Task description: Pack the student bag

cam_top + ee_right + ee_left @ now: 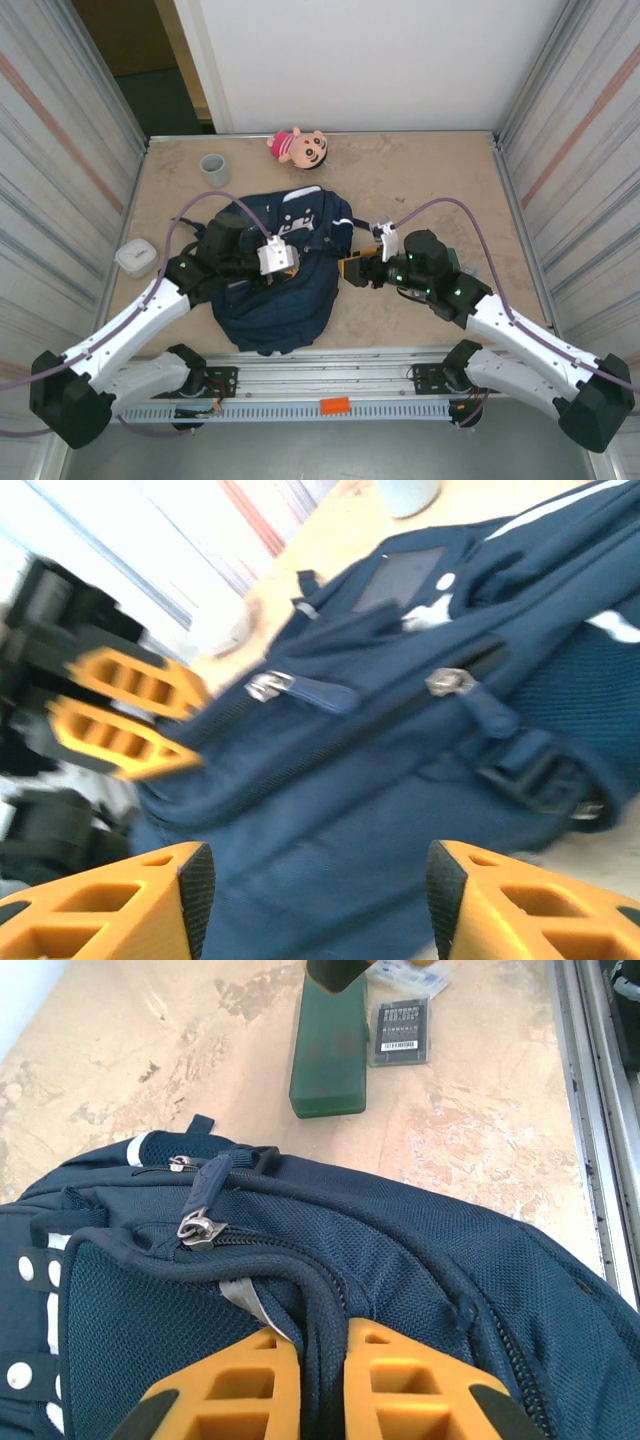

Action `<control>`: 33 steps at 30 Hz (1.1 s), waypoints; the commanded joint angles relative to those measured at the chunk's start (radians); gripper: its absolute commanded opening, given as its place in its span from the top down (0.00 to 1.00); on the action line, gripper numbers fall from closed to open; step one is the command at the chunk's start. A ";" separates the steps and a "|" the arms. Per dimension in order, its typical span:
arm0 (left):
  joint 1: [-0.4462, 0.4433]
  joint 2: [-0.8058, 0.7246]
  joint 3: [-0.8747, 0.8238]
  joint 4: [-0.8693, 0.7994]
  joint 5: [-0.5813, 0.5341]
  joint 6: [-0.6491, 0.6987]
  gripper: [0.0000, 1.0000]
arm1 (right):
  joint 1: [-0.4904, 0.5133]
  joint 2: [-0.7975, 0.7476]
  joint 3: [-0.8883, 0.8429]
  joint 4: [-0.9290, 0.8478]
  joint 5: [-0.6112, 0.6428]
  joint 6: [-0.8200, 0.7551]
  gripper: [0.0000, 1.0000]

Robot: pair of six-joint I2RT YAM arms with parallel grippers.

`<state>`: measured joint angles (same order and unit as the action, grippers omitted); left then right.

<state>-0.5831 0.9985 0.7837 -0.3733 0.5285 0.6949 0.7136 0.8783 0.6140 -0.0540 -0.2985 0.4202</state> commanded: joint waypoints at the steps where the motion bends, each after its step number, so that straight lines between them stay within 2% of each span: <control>1: 0.015 -0.052 -0.002 0.035 0.133 0.082 1.00 | -0.071 0.023 -0.027 -0.018 -0.101 -0.348 0.40; 5: 0.016 -0.084 -0.026 0.035 0.161 0.115 1.00 | -0.165 0.104 -0.001 -0.017 -0.264 -0.547 0.36; 13: 0.017 -0.113 -0.048 0.049 0.166 0.138 1.00 | -0.192 0.348 0.100 -0.023 -0.465 -0.858 0.37; 26: 0.019 -0.102 -0.043 0.044 0.167 0.155 1.00 | -0.191 0.582 0.246 -0.030 -0.556 -0.930 0.40; 33: 0.022 -0.093 -0.049 0.049 0.162 0.157 1.00 | -0.193 0.575 0.270 -0.116 -0.618 -0.948 0.57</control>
<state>-0.5682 0.9237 0.7242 -0.3958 0.6209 0.8165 0.5266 1.4658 0.8585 -0.1146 -0.8577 -0.5018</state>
